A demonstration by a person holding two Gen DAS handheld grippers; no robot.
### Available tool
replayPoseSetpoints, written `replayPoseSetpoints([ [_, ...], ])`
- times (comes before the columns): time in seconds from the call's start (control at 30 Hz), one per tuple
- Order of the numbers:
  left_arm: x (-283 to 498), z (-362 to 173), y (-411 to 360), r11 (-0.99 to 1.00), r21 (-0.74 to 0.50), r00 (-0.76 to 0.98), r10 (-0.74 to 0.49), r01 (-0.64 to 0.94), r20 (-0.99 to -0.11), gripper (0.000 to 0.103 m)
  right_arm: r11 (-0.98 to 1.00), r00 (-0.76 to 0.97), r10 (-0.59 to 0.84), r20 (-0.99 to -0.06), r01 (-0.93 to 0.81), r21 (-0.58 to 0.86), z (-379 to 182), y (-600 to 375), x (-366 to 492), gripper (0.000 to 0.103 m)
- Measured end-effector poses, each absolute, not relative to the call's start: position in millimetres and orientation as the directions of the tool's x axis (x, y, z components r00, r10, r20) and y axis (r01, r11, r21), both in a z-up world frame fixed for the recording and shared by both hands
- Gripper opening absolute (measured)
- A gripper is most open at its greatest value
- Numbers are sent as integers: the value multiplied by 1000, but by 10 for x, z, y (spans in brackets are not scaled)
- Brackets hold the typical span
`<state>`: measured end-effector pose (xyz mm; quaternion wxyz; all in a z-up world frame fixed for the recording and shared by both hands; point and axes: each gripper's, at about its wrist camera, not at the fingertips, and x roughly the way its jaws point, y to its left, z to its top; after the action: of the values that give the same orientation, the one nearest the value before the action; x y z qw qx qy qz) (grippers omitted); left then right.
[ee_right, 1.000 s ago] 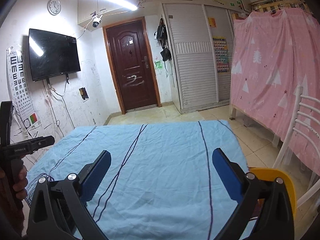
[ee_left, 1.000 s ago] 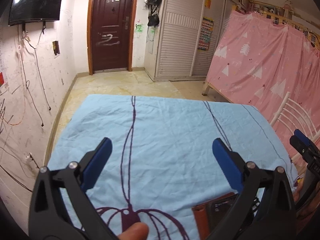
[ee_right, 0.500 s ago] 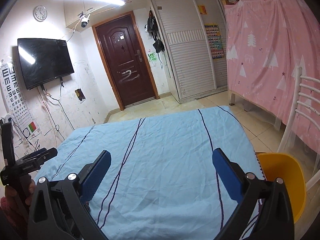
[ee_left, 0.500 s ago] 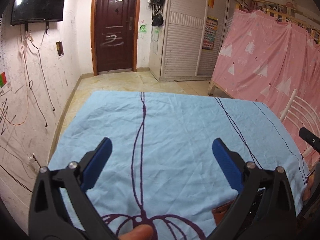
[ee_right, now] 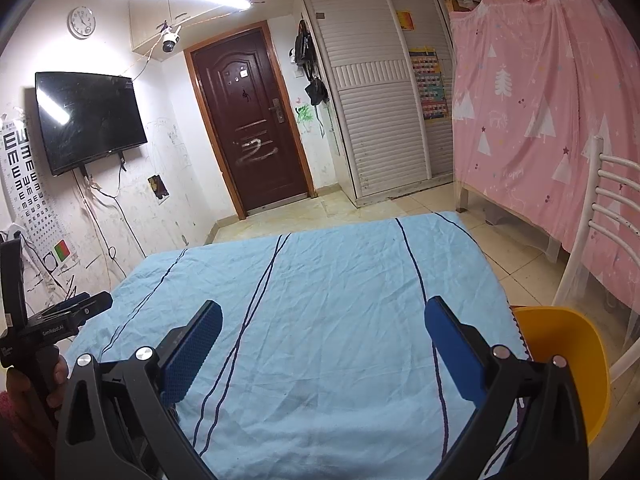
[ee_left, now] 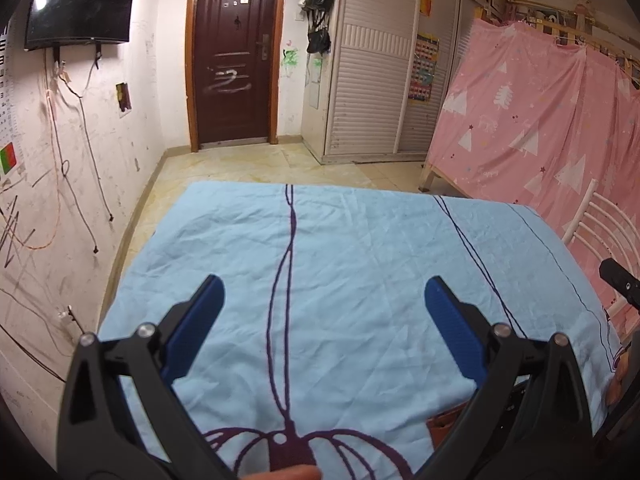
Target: Collect trash
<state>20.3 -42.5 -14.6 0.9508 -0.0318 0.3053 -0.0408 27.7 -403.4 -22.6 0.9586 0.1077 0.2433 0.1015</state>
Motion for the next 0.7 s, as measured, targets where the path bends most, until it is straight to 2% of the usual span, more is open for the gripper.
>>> replayPoseSetpoints([
  [0.7,191,-153,-444,996,-73,813,-88,55,-576,96,956,861,247,-444,-143,256,-229,-4035,271,94],
])
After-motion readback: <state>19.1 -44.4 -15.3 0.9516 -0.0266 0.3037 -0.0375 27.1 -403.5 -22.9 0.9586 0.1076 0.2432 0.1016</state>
